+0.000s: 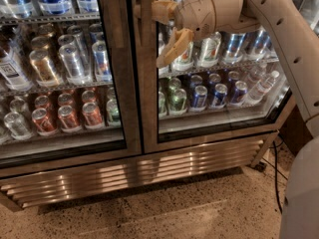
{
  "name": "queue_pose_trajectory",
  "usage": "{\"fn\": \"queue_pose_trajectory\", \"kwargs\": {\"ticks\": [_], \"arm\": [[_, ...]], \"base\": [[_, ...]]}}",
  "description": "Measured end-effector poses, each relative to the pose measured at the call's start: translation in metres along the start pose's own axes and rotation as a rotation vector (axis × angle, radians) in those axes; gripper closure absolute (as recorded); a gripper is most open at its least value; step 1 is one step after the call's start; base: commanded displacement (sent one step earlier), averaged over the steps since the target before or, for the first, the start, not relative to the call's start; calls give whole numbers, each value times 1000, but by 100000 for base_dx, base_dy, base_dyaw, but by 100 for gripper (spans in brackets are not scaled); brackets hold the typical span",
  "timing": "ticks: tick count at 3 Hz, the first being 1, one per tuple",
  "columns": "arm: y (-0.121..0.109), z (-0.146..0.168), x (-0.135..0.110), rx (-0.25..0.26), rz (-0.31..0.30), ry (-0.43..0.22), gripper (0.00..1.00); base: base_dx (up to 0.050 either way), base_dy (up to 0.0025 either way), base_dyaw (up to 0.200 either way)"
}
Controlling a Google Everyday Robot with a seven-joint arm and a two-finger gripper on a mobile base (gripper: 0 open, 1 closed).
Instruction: Open right fridge door
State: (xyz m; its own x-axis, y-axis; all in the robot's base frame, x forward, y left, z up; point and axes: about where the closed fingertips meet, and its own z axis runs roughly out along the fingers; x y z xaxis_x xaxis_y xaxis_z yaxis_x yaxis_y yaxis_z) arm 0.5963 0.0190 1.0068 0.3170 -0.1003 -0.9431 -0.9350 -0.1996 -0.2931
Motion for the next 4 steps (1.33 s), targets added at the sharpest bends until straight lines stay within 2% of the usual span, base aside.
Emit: {"fn": "queue_pose_trajectory", "kwargs": {"ticks": [1,2,3,4], "arm": [[0,0,0,0,0,0,0],[5,3,-2,0,0,0,0],[5,3,-2,0,0,0,0],[5,3,-2,0,0,0,19]], "base": [[0,0,0],[3639,247,13603],[0,0,0],[0,0,0]]}}
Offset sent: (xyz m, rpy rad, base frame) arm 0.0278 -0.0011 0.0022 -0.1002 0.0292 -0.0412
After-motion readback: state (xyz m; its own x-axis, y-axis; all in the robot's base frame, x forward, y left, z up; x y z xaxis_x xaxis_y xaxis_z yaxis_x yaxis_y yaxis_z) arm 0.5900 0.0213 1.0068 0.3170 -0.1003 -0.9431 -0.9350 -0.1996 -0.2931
